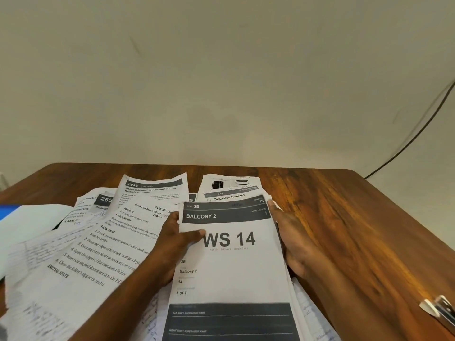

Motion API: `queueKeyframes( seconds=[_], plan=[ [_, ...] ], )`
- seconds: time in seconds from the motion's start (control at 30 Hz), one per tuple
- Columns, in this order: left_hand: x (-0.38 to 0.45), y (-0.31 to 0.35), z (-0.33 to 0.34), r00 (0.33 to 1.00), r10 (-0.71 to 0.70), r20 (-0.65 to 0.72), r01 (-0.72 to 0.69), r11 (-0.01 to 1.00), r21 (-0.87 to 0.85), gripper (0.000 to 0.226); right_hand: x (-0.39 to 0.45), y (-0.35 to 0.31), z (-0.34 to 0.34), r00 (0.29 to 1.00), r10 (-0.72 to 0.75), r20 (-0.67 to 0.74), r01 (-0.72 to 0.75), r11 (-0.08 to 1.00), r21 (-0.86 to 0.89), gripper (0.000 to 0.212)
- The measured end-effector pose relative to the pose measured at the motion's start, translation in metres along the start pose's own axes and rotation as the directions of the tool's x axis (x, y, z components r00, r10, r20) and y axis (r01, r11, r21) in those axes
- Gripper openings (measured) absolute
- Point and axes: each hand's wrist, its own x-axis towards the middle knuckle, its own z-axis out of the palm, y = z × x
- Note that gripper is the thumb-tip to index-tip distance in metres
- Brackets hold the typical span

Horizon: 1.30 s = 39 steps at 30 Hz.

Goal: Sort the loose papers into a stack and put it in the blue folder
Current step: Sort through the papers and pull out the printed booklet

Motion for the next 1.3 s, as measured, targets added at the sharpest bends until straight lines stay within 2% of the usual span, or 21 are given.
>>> queueKeyframes(
  seconds=[0.13, 0.27, 0.33, 0.57, 0.77, 0.83, 0.93, 1.03, 1.07, 1.1, 1.17, 1.23, 1.3],
  plan=[
    [0.001, -0.002, 0.003, 0.999, 0.005, -0.034, -0.005, 1.0, -0.013, 0.051, 0.0, -0.002, 0.002, 0.999, -0.012, 0.045, 0.011, 1.0, 0.026, 0.053],
    [-0.001, -0.002, 0.004, 0.999, 0.001, -0.035, -0.002, 1.0, -0.026, 0.049, 0.003, 0.006, 0.005, 0.996, -0.088, -0.027, 0.083, 0.986, -0.145, 0.025],
    [0.0, 0.0, 0.003, 0.999, -0.011, -0.03, 0.009, 0.999, -0.041, 0.047, 0.006, 0.012, 0.005, 0.992, -0.104, -0.068, 0.091, 0.98, -0.177, 0.019],
    [-0.007, 0.007, 0.003, 0.992, -0.095, 0.082, 0.1, 0.993, -0.056, 0.025, 0.009, 0.012, 0.001, 0.99, -0.106, -0.097, 0.097, 0.991, -0.09, 0.023],
    [-0.01, 0.006, 0.005, 0.988, -0.127, 0.092, 0.129, 0.992, -0.008, 0.026, 0.007, 0.011, 0.003, 0.989, -0.113, -0.101, 0.099, 0.986, -0.132, 0.017],
    [-0.01, 0.004, 0.005, 0.99, -0.115, 0.076, 0.114, 0.993, 0.012, 0.025, 0.006, 0.008, 0.0, 0.988, -0.094, -0.124, 0.081, 0.991, -0.11, 0.025],
    [-0.009, 0.001, 0.005, 0.995, -0.077, 0.058, 0.073, 0.995, 0.069, 0.023, 0.009, 0.006, -0.014, 0.967, -0.117, -0.228, 0.065, 0.972, -0.225, 0.039],
    [-0.01, 0.001, 0.007, 1.0, -0.008, 0.022, 0.004, 0.987, 0.159, 0.016, 0.017, 0.007, -0.03, 0.962, -0.123, -0.243, 0.032, 0.937, -0.348, 0.033],
    [-0.009, 0.001, 0.006, 1.0, 0.022, -0.003, -0.021, 0.981, 0.192, 0.014, 0.019, 0.008, -0.036, 0.962, -0.169, -0.214, 0.056, 0.891, -0.452, 0.03],
    [-0.009, 0.002, 0.005, 0.999, 0.046, -0.025, -0.04, 0.975, 0.218, 0.012, 0.018, 0.009, -0.042, 0.96, -0.233, -0.157, 0.095, 0.797, -0.596, 0.029],
    [-0.007, 0.004, 0.002, 0.996, 0.07, -0.06, -0.053, 0.966, 0.252, 0.01, 0.014, 0.008, -0.05, 0.953, -0.301, 0.018, 0.177, 0.509, -0.842, 0.03],
    [-0.005, 0.007, -0.005, 0.992, 0.072, -0.099, -0.043, 0.961, 0.274, 0.008, 0.011, 0.007, -0.054, 0.967, -0.215, 0.137, 0.201, 0.309, -0.93, 0.036],
    [-0.002, 0.009, -0.011, 0.987, 0.073, -0.144, -0.032, 0.962, 0.271, 0.006, 0.011, 0.008, -0.055, 0.977, -0.136, 0.166, 0.192, 0.211, -0.958, 0.043]
  ],
)
